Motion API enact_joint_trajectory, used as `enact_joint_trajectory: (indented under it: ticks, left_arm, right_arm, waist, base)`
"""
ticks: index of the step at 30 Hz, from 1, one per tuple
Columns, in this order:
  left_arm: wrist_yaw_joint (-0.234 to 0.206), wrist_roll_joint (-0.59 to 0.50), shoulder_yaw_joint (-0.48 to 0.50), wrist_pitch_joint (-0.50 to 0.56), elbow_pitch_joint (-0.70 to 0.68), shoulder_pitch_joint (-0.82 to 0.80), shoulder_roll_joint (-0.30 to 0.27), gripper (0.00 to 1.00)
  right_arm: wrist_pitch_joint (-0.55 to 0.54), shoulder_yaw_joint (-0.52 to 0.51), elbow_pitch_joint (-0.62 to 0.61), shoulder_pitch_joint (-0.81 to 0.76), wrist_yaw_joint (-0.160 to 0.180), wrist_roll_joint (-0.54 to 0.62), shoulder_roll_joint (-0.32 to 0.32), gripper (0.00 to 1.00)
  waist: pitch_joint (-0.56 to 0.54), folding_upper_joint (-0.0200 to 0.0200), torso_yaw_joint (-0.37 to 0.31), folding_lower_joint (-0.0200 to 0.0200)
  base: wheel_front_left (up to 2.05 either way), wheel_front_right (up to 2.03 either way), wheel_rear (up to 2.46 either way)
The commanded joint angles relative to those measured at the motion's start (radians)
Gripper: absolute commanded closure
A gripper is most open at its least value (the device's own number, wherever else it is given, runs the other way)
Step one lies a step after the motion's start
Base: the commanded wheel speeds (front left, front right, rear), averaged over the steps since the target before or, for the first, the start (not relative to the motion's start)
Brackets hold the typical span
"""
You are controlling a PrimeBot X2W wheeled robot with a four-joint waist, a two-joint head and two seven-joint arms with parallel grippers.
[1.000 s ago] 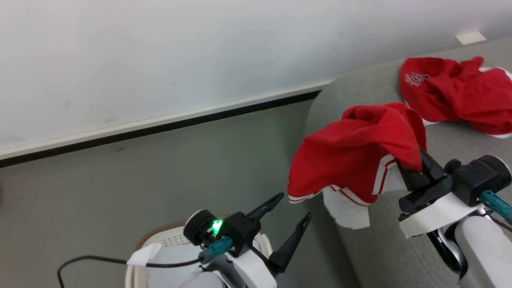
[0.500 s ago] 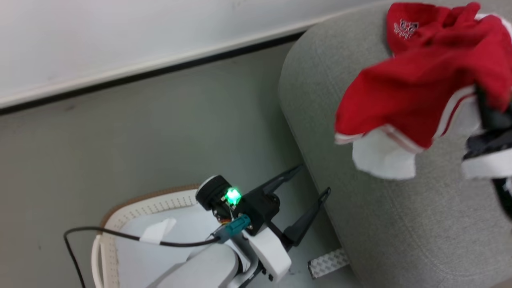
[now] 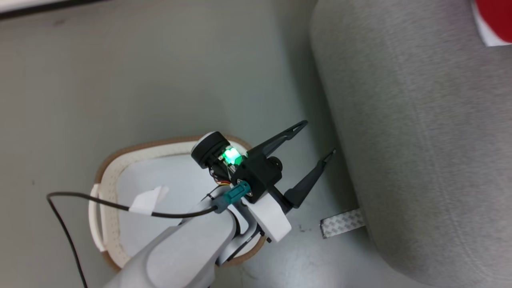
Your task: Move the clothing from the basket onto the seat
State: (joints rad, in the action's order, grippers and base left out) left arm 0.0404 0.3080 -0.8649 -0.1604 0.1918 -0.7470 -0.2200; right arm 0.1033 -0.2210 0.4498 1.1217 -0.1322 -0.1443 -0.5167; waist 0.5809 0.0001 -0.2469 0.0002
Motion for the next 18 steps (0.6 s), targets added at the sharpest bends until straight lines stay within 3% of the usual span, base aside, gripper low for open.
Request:
enact_joint_trajectory:
  ticks: [1,7,8,9,10,11,14,18]
  left_arm:
    - [-0.001,-0.011,0.001,-0.007,0.004,-0.012,-0.004,0.00]
    - [-0.004,0.002,0.001,-0.023,0.020,-0.007,0.000,0.00]
    - [-0.006,0.006,0.002,-0.026,0.024,-0.003,0.000,0.00]
    - [-0.006,0.010,0.003,-0.028,0.028,0.001,0.000,0.00]
    - [-0.005,0.014,0.003,-0.030,0.032,0.006,-0.001,0.00]
    - [-0.006,0.017,0.004,-0.034,0.036,0.011,-0.003,0.00]
    - [-0.017,0.028,0.012,-0.043,0.041,0.024,-0.009,0.00]
    - [-0.034,0.050,0.032,-0.055,0.045,0.056,-0.024,0.00]
  right_arm:
    - [0.002,-0.025,0.041,0.005,0.003,0.045,0.002,1.00]
    - [0.046,-0.190,0.268,-0.085,0.003,0.232,0.061,1.00]
    - [0.059,-0.230,0.302,-0.102,0.003,0.263,0.078,0.91]
    - [0.072,-0.269,0.332,-0.115,0.003,0.284,0.101,0.63]
    - [0.087,-0.304,0.355,-0.129,0.003,0.308,0.123,0.52]
    - [0.105,-0.342,0.375,-0.143,0.003,0.330,0.146,0.00]
    - [0.141,-0.406,0.410,-0.179,0.003,0.369,0.213,0.00]
    - [0.162,-0.419,0.408,-0.234,0.003,0.384,0.275,0.00]
  waist:
    - [0.041,-0.0001,0.034,-0.0002]
    - [0.055,-0.0001,0.059,-0.0002]
    - [0.054,-0.0001,0.060,-0.0002]
    - [0.050,-0.0001,0.060,-0.0002]
    - [0.045,-0.0001,0.059,-0.0002]
    - [0.040,-0.0001,0.058,-0.0002]
    - [0.020,-0.0001,0.050,-0.0002]
    - [-0.021,-0.0001,0.033,-0.0002]
  base:
    - [0.00,0.00,0.00]
    - [0.00,0.00,0.00]
    - [0.00,0.00,0.00]
    - [0.00,0.00,0.00]
    - [0.00,0.00,0.00]
    - [0.00,0.00,0.00]
    - [0.00,0.00,0.00]
    - [0.00,0.00,0.00]
